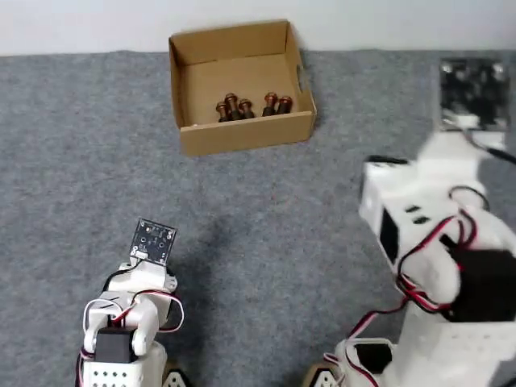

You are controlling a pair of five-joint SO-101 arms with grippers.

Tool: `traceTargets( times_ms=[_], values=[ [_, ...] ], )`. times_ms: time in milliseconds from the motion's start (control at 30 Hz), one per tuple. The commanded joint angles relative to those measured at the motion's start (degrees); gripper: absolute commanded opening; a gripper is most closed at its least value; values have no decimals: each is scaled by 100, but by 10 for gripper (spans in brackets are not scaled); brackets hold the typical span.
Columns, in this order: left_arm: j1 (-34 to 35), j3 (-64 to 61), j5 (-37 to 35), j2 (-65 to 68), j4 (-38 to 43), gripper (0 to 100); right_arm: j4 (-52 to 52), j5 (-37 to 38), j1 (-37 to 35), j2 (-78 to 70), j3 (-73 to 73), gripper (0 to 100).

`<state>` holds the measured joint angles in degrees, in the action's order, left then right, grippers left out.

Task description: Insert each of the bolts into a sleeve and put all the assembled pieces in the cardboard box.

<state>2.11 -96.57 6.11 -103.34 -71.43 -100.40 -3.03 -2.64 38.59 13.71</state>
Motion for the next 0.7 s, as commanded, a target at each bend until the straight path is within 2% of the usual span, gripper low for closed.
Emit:
traceTargets(
  times_ms=[0, 100, 200, 367, 500, 667],
  values=[
    [9, 13, 26, -35, -44, 6, -233, 53, 479, 840, -923, 9],
    [9, 13, 26, -35, -44, 6, -110, 53, 725, 1798, -1749, 9],
    [9, 13, 26, -35, -44, 6, 549, 53, 813, 2862, -2822, 9],
    [9, 13, 26, -35, -44, 6, 2000, 53, 796, 4892, -5468, 9],
    [9, 13, 26, -35, -44, 6, 2466, 53, 796, 6598, -7174, 9],
    [9, 13, 26, -35, -44, 6, 2510, 9, 796, 6316, -7815, 9]
  ],
)
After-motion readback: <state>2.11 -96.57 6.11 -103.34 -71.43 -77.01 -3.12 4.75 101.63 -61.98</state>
